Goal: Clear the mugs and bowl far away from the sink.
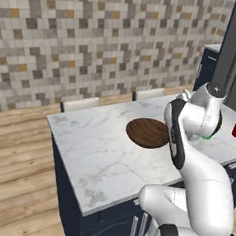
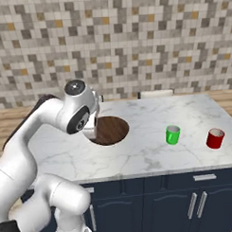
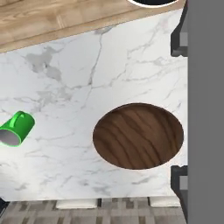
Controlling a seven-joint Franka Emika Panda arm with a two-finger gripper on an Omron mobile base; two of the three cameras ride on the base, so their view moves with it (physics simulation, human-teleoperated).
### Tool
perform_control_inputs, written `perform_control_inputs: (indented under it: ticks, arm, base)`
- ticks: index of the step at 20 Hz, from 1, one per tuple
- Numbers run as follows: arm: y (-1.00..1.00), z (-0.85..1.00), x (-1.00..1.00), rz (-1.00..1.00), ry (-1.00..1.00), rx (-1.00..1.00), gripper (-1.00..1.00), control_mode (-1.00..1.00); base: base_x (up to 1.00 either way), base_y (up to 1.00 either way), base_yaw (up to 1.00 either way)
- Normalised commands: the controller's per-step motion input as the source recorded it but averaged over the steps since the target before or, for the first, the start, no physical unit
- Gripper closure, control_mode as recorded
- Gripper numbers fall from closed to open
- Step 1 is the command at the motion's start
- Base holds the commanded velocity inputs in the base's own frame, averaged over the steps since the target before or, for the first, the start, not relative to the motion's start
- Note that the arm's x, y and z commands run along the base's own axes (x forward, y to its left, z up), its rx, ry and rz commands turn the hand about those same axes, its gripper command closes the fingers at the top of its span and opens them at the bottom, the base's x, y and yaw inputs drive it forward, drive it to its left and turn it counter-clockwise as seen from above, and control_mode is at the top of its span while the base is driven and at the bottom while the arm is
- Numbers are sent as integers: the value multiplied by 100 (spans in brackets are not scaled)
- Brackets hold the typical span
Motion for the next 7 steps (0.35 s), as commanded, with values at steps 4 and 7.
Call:
perform_control_inputs:
  ticks: [4,7]
  arm:
    - [0,25,-100,0,-24,0,-100,-100]
    - [5,31,-100,0,-30,0,-100,-100]
  base:
    - [0,0,0]
    - [0,0,0]
